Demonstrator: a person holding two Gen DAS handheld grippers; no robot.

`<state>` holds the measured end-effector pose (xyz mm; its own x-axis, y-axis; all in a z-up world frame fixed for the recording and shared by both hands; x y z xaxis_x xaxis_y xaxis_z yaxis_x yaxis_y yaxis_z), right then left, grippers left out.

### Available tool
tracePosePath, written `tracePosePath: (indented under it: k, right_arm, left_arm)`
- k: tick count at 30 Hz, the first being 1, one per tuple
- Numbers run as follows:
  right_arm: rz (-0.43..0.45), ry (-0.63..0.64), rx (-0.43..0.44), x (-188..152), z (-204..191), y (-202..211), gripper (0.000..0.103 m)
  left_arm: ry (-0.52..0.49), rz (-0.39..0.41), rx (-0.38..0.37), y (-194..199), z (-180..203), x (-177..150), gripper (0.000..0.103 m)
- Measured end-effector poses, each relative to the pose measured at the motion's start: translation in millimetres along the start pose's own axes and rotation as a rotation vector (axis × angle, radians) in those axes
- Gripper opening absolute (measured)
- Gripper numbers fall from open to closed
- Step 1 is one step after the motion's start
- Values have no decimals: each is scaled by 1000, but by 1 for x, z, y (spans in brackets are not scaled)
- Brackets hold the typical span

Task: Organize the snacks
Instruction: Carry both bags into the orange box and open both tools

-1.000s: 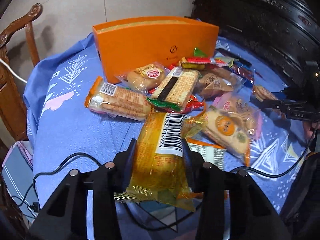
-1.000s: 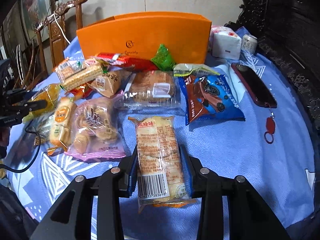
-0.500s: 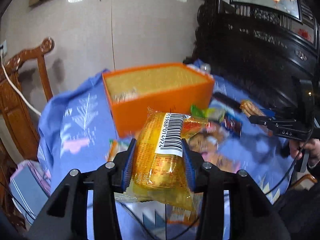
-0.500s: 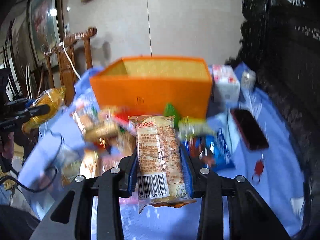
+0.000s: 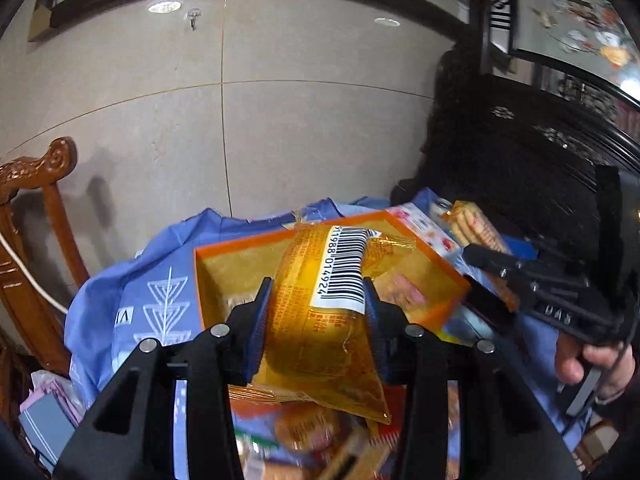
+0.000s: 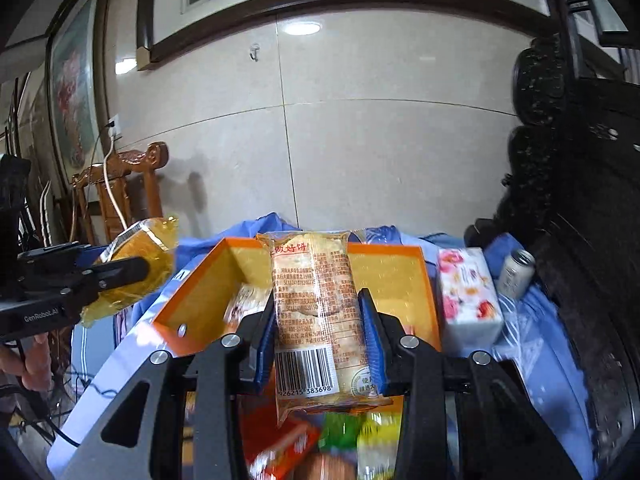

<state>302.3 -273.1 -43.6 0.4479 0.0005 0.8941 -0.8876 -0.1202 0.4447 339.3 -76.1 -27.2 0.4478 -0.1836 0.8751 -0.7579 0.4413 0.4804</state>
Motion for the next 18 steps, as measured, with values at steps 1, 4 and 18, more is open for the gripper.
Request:
tracePosePath:
  k: [1,4,18]
  right_arm:
    - [-2,4,-8,4,0,-10,38]
    - [-35,1,-5,11,1,-36,62]
    - [-173,-111,97,-97,-20,29,99]
  left_arm:
    - [0,-3,8,-13,-4,7,42]
    - [11,-15,69,-40,-15,20,82]
    - [108,-84,156,31,-17,-83,99]
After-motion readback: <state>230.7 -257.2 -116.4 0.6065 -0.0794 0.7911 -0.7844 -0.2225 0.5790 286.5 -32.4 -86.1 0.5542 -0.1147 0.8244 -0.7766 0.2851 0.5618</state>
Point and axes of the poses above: each gripper's, at about its wrist camera, not at the fingertips, and y roughly against the way its jaws point, z to its right, x to its top, the point moved 5 cm from there along -y, roughly the way its jaws point, and after that the axes turned 6 degrees about z, right-handed, at the moved point
